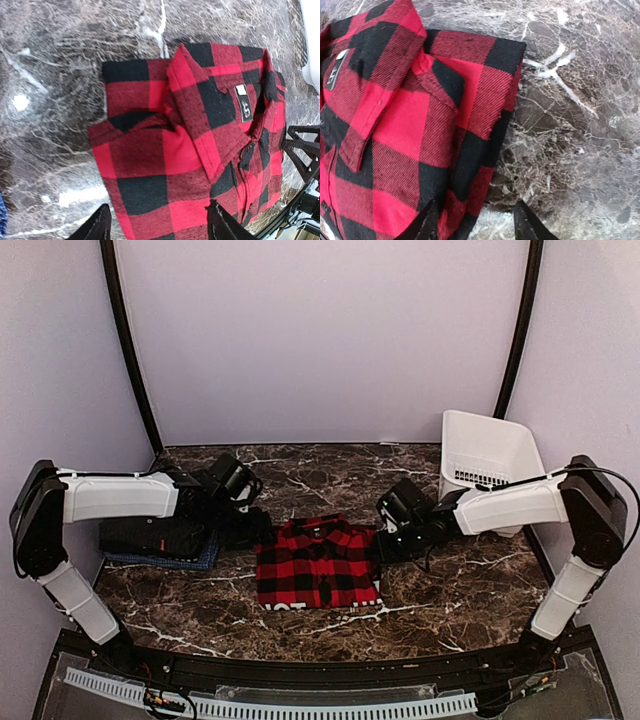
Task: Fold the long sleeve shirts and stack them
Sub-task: Smooth out the square-folded shirt at the center of the board, then move the square-folded shirt to the center of the board.
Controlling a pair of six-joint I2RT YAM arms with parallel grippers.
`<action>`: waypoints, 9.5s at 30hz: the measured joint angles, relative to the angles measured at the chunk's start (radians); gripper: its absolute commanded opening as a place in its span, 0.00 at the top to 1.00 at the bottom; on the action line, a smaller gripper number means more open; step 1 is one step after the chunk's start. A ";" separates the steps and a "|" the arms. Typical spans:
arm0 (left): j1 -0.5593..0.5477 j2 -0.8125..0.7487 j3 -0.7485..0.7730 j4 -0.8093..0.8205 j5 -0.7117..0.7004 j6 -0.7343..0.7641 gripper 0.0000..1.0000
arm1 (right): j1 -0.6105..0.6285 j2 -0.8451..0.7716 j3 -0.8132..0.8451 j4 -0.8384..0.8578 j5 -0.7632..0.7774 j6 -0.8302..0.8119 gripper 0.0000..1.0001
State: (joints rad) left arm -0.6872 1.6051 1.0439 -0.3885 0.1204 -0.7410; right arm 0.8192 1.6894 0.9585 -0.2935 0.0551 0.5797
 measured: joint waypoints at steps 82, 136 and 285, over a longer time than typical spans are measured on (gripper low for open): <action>-0.035 0.431 0.585 -0.032 -0.005 0.173 1.00 | -0.023 -0.013 0.061 0.019 0.076 -0.024 1.00; 0.065 0.037 0.153 -0.012 -0.090 0.125 0.47 | 0.044 -0.225 -0.220 0.111 -0.057 0.114 0.56; 0.040 0.404 0.377 -0.283 -0.458 0.113 1.00 | -0.310 -0.602 -0.071 -0.007 0.041 -0.205 0.01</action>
State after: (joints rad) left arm -0.6472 2.0094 1.4208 -0.6716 -0.3374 -0.6281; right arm 0.5095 1.0870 0.8879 -0.3008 0.0959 0.3744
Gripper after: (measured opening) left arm 0.008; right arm 0.986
